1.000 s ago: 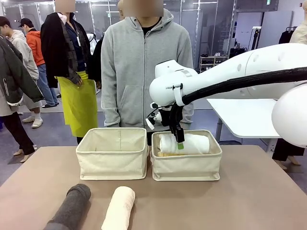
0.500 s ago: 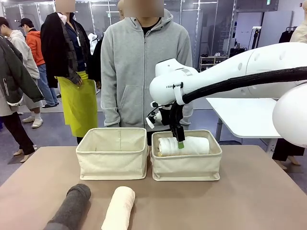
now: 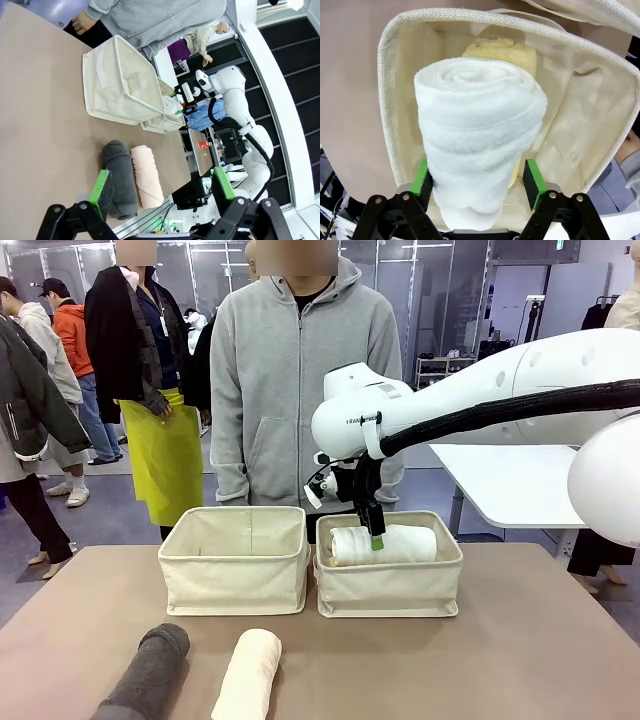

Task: Divide the towels into two baskets.
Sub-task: Pick up one hotel-folded towel from the bottom of the table and place it in the Fabric basket indicated by the person.

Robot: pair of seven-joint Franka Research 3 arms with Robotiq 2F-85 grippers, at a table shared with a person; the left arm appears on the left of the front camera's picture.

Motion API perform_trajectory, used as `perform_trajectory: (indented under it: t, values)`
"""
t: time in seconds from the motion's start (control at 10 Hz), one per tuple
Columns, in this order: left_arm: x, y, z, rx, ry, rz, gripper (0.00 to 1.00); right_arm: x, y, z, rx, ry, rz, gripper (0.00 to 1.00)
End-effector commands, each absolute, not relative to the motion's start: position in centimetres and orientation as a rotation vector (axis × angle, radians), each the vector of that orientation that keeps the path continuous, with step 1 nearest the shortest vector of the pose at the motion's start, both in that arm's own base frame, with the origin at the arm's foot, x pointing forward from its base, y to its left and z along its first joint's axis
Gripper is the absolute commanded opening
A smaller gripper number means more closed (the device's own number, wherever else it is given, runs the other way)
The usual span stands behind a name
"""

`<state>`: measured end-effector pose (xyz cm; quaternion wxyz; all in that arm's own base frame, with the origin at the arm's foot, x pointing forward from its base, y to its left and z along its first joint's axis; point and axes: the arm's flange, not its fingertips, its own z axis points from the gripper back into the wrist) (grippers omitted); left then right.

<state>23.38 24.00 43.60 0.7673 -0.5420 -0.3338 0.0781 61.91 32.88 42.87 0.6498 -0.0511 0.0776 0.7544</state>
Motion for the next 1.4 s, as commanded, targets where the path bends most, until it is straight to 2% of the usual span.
perform_trajectory:
  t: [0.0, 0.4, 0.6, 0.9, 1.0, 1.3]
  values:
    - [23.2, 24.2, 43.7, -1.191, -0.741, 0.157, 1.0, 61.9, 33.0, 42.9, -0.117, 0.171, 1.724, 0.9]
    - [23.2, 24.2, 43.7, -1.191, -0.741, 0.157, 1.0, 61.9, 32.9, 42.9, -0.116, 0.176, 1.714, 0.9]
    - [23.2, 24.2, 43.7, -1.191, -0.741, 0.157, 1.0, 58.3, 30.4, 48.4, -0.121, 0.052, 1.616, 0.9]
    - [23.2, 24.2, 43.7, -1.191, -0.741, 0.157, 1.0, 55.3, 25.1, 52.4, 0.086, -0.105, 1.426, 0.9]
    - [23.2, 24.2, 43.7, -1.191, -0.741, 0.157, 1.0, 54.9, 22.8, 52.8, 0.192, -0.103, 1.346, 0.9]
    - [23.2, 24.2, 43.7, -1.191, -0.741, 0.157, 1.0, 53.3, 10.8, 51.9, 0.663, -0.089, 0.95, 0.9]
